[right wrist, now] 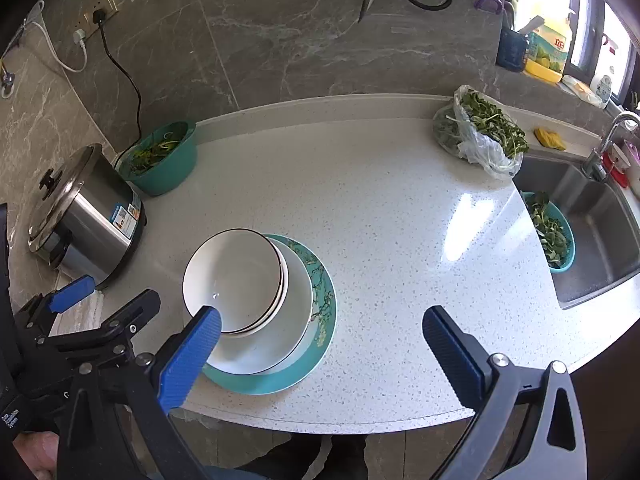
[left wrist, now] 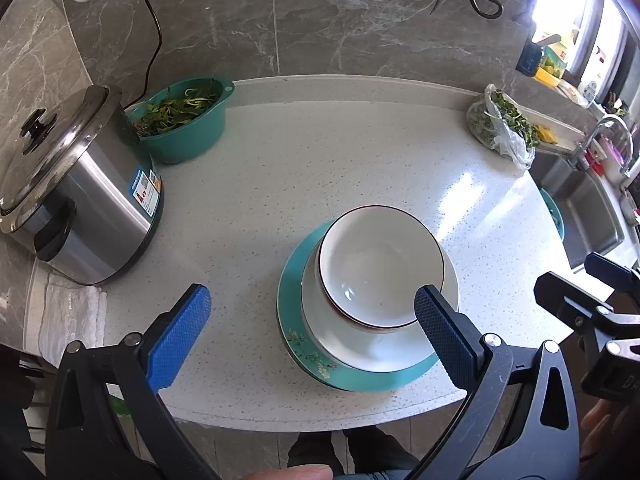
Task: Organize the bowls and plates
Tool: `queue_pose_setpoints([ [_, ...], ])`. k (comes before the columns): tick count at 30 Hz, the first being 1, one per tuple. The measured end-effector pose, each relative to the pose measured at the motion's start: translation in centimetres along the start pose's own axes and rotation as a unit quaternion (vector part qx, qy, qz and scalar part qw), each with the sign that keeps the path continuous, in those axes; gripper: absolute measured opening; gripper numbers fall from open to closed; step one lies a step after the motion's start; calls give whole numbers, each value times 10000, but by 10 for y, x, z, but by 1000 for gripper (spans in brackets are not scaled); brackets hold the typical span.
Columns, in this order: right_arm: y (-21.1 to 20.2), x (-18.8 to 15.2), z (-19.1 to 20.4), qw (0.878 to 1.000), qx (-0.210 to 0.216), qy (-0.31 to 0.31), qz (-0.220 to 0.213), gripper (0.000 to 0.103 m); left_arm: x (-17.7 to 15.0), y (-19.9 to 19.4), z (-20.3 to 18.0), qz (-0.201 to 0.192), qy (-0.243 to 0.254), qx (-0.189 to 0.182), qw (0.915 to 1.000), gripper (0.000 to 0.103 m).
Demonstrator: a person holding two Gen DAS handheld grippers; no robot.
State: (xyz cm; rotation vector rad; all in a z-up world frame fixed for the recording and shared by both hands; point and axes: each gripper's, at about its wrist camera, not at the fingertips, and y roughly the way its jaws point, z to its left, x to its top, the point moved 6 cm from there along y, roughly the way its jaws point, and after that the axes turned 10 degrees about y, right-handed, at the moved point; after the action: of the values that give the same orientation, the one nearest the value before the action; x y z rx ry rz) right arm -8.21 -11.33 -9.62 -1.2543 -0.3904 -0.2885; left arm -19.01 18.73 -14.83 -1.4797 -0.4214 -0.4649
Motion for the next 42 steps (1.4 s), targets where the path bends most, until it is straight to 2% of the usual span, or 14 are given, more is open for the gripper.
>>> queue_pose_setpoints([
  [42,11,0,-2,9998,-42,-75,164,103,-3,4,-3,123,-72,38,9999,103],
])
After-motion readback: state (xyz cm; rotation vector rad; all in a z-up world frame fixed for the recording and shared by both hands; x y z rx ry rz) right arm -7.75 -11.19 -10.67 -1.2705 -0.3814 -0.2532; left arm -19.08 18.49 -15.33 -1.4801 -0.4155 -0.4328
